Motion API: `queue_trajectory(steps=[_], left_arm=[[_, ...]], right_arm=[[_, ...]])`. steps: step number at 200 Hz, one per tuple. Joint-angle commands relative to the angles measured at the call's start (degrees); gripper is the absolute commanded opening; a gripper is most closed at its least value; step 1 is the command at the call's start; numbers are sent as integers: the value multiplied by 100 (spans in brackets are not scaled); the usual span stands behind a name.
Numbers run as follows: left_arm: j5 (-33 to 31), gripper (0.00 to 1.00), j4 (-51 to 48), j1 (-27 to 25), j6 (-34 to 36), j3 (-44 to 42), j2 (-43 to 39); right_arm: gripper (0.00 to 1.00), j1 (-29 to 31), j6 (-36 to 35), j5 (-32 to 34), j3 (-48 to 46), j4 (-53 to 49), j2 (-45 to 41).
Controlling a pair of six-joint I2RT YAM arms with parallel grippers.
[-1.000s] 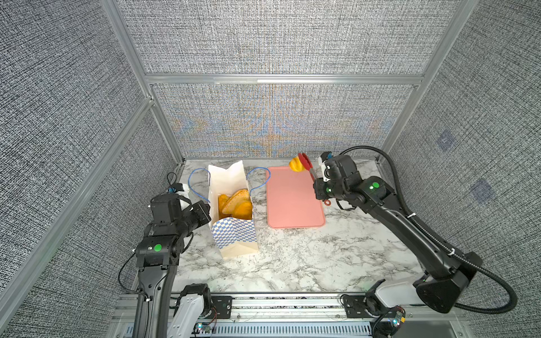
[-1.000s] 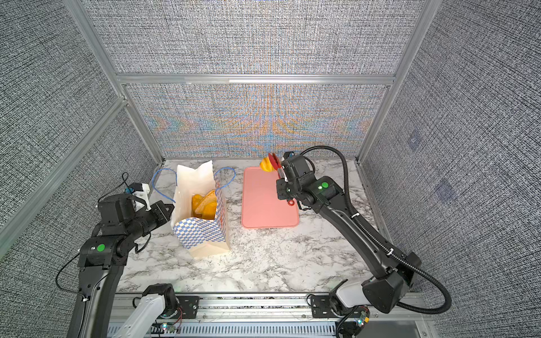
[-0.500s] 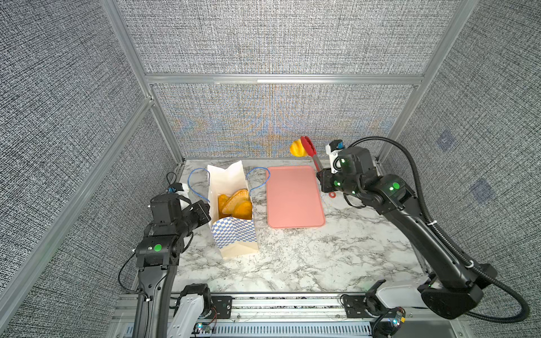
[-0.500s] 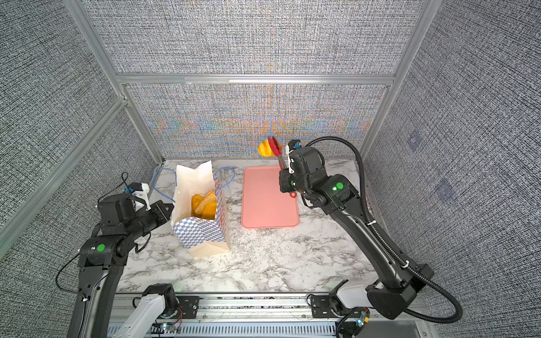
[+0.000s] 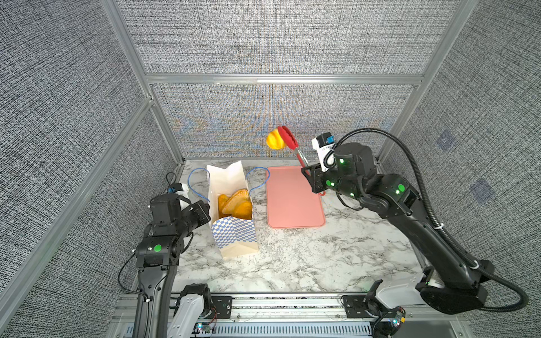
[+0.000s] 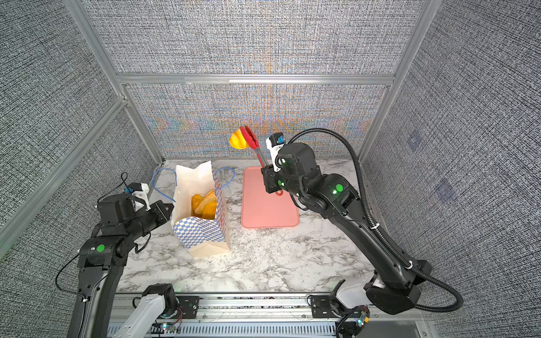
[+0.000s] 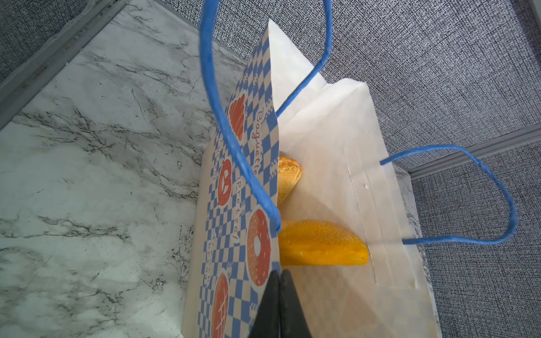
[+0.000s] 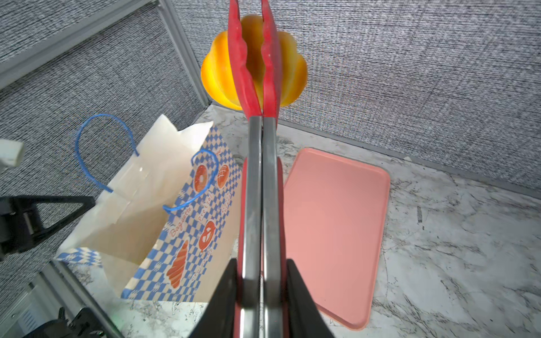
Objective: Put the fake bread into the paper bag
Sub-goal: 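Carry the bun in the tongs over the bag held by the left gripper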
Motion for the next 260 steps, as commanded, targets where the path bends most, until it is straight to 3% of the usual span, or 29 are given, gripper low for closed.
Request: queue_trajectory(steps=[1,118,260], left_arm=[[21,6,121,2,-6,-18,7],[48,6,129,2,3,-34,-4],[21,7,47,2,38,-16,-46]], right_arm=[[23,264,-223,-8,272,227,160],[24,1100,-536,-216,1152,-110,1104],[24,1658,-468,-238,697,-726,1447]])
